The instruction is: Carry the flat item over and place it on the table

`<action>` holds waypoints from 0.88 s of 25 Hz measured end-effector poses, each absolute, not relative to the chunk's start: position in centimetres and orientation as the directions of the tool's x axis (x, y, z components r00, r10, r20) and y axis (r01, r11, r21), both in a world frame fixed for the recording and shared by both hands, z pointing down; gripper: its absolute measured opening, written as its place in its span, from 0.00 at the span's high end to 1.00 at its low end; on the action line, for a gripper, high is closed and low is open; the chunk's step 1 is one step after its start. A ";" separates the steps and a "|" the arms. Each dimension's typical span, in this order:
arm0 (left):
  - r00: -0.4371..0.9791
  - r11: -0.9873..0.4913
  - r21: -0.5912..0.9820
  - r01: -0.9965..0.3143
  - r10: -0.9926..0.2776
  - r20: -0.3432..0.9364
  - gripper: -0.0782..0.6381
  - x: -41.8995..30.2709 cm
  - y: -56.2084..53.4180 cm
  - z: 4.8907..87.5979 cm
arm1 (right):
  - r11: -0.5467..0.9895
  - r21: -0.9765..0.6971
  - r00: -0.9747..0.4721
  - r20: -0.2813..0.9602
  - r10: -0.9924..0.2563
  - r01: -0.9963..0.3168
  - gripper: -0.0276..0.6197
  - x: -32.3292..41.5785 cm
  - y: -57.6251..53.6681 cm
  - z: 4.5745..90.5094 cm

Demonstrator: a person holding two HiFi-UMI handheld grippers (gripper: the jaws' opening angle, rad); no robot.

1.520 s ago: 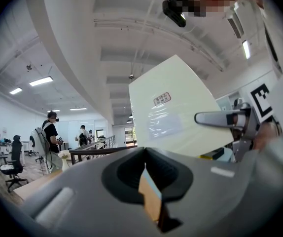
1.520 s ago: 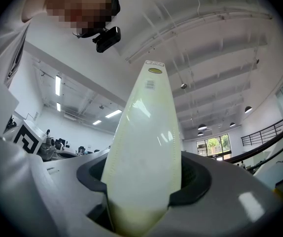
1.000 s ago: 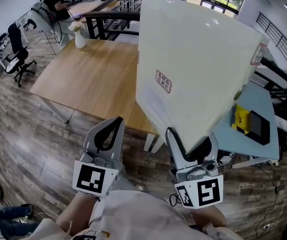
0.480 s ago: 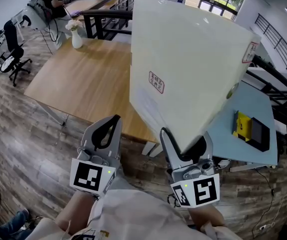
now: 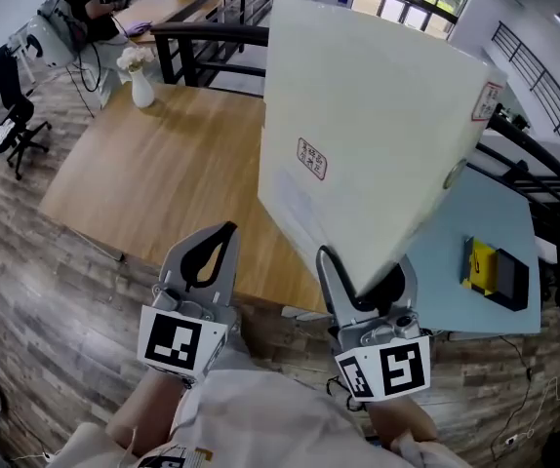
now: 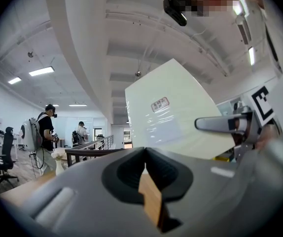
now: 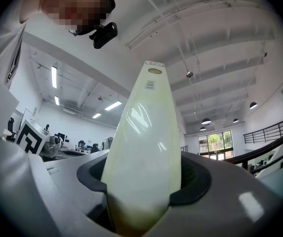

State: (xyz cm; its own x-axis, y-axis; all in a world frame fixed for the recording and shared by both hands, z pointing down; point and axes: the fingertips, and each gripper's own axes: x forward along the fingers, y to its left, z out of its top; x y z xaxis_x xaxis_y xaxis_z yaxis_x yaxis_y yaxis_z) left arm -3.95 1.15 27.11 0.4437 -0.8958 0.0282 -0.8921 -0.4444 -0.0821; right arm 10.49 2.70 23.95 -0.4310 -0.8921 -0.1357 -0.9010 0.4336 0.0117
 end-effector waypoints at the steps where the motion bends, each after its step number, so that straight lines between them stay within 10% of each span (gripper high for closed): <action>1: 0.448 -0.448 -0.078 -0.890 -0.894 0.026 0.89 -4.6 0.0 26.9 | 0.430 0.013 -0.428 -0.135 -0.894 -0.903 0.47 9.8 1.6 23.7; 22: 0.541 -0.542 -0.053 -0.839 -0.840 0.032 0.89 -15.5 -18.1 27.3 | 0.321 0.008 -0.320 -0.092 -0.943 -0.947 0.47 -0.7 -14.8 23.6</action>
